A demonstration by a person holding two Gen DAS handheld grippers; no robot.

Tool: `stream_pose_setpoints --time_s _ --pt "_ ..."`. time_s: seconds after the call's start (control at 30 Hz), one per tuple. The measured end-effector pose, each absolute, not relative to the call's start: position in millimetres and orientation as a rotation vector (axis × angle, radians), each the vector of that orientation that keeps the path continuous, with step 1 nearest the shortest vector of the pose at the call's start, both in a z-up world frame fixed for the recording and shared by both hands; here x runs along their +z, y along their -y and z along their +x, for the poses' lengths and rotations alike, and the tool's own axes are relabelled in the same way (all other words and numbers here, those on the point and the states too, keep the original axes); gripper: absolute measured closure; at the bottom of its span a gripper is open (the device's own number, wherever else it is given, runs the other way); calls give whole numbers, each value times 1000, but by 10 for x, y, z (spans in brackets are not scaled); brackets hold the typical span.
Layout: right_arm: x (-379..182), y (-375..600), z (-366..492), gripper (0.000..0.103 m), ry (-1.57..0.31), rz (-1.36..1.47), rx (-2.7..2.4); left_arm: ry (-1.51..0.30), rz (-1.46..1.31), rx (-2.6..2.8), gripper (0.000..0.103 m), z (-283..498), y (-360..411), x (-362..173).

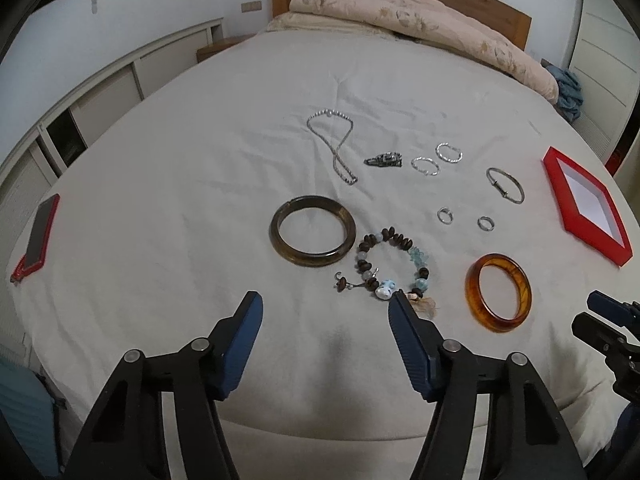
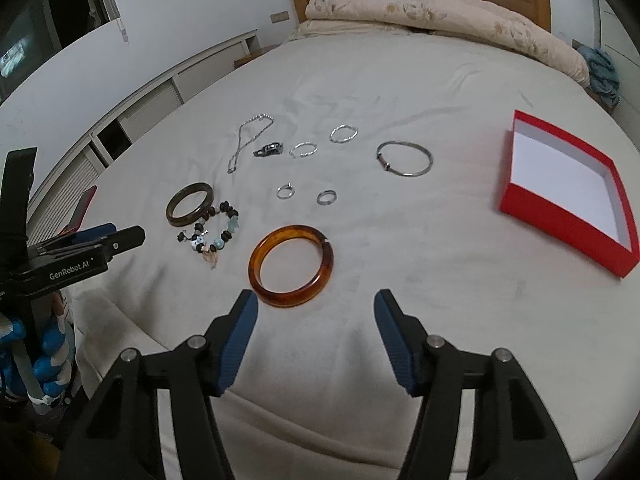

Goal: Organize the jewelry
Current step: 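Move both tools toward the beaded bracelet and amber bangle, then grasp the beaded bracelet with the left tool while the right tool grasps the amber bangle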

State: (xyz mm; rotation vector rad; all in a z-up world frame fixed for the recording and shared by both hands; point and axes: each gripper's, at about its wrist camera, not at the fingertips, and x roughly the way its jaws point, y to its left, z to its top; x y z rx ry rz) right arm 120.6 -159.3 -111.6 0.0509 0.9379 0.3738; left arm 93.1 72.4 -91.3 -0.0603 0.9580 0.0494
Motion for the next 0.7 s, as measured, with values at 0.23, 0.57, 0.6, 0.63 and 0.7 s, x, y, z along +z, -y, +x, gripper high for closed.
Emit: stream_pose_setpoints --time_s 0.23,0.57,0.6,0.63,0.7 --pt "-1199 1537 1303 47 -957 49 380 -971 -72 42 43 1005 -765 -979" --pt "-1321 1513 1454 55 -980 55 385 -1019 -105 -23 50 1178 -662 -1125" --pt "-1339 1510 1484 56 -983 55 386 -1025 -112 -26 50 1210 -658 -1146" --pt "-1353 1506 1514 56 -984 56 387 -1034 -122 -28 51 1249 -659 -1177" --pt "-1380 1502 1567 58 -985 61 396 -1046 -132 -28 53 1300 -655 -1231"
